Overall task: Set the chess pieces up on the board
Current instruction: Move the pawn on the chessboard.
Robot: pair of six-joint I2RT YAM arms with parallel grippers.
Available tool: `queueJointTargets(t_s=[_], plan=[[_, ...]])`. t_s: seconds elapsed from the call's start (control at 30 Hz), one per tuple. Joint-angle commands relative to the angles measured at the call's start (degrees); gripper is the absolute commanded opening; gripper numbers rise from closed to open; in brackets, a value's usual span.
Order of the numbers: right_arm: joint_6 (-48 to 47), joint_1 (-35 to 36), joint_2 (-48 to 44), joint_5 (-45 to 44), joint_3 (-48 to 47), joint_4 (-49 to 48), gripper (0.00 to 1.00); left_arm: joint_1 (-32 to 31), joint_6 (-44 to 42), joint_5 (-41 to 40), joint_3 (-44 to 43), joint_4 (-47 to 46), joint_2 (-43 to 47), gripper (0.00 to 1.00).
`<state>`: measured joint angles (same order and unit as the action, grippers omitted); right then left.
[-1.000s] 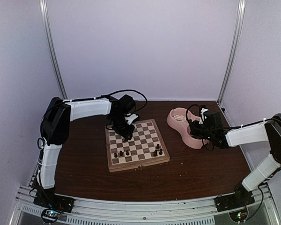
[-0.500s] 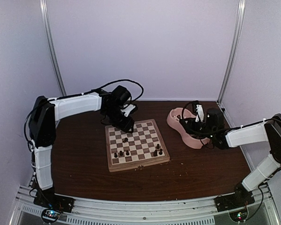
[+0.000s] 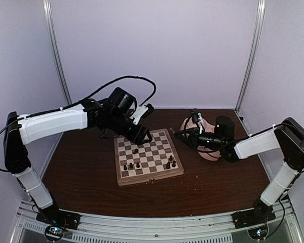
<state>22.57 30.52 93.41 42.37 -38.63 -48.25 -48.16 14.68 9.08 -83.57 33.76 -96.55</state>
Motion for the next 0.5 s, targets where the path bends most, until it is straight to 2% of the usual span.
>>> queueJointTargets(t_s=[0.0,0.1,0.27,0.37,0.47], plan=[[-1.2,2.2,0.7,6.7,-4.2,2.4,0.0,-1.4,-4.4,1.3,1.9,-6.4,1.3,0.55],[-2.5,3.1,0.5,7.2,-7.7,10.7,0.0,-1.4,-9.4,0.6,7.8,-12.7,4.8,0.55],[-8.5,5.4,0.4,7.7,-17.9,38.3,0.0,-1.4,-21.1,-1.9,22.8,-28.1,13.7,0.59],[-9.7,6.3,-0.4,8.6,-20.4,47.5,0.0,-1.4,-26.0,-2.4,31.7,-39.2,18.3,0.59],[-10.3,6.4,-0.8,12.3,-22.3,56.2,0.0,-1.4,-28.8,-1.0,36.5,-44.2,21.3,0.59]])
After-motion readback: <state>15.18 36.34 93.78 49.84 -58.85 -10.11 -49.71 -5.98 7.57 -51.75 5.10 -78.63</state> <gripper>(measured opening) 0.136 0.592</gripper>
